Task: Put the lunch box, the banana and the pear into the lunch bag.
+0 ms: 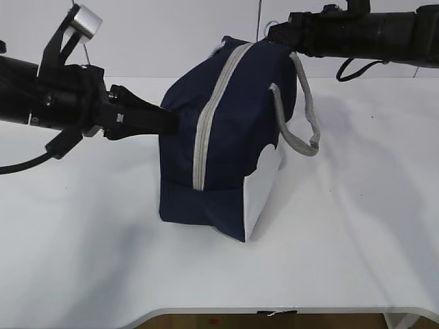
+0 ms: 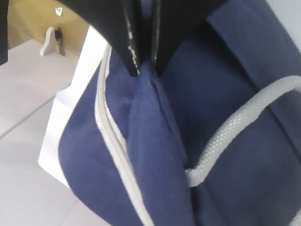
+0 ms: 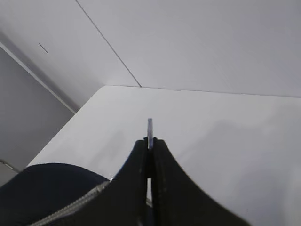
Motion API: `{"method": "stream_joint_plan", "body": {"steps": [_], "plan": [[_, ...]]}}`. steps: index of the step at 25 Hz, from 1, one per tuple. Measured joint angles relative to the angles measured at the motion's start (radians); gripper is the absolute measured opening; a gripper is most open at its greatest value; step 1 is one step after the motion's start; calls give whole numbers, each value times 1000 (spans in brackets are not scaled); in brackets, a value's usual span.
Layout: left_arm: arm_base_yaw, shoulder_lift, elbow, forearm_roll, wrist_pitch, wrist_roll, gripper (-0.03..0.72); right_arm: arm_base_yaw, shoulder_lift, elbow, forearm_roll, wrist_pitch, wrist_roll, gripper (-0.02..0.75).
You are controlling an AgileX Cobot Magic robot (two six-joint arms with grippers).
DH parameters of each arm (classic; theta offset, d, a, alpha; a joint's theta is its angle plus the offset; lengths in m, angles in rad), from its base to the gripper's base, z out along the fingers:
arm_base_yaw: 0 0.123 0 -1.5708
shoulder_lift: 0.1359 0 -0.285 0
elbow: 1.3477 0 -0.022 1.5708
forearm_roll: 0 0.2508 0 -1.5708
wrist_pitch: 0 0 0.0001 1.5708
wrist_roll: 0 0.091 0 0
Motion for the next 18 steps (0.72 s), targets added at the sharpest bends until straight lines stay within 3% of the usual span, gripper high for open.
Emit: {"method": "stream_joint_plan", "body": {"steps": [8,11,17,18], "plan": [[5,0,1,2,4,-3,-1,-6,31,-8,8,28,25,6],[5,0,2,-35,-3,-3,41,-10,35,-18,9,42,25,6],[6,-10,2,-140,-18,-8,412,-9,35,-21,3,52,25,6],[6,-15,2,-164,-22,-10,445,-9,35,-21,1,54,25,6]]}}
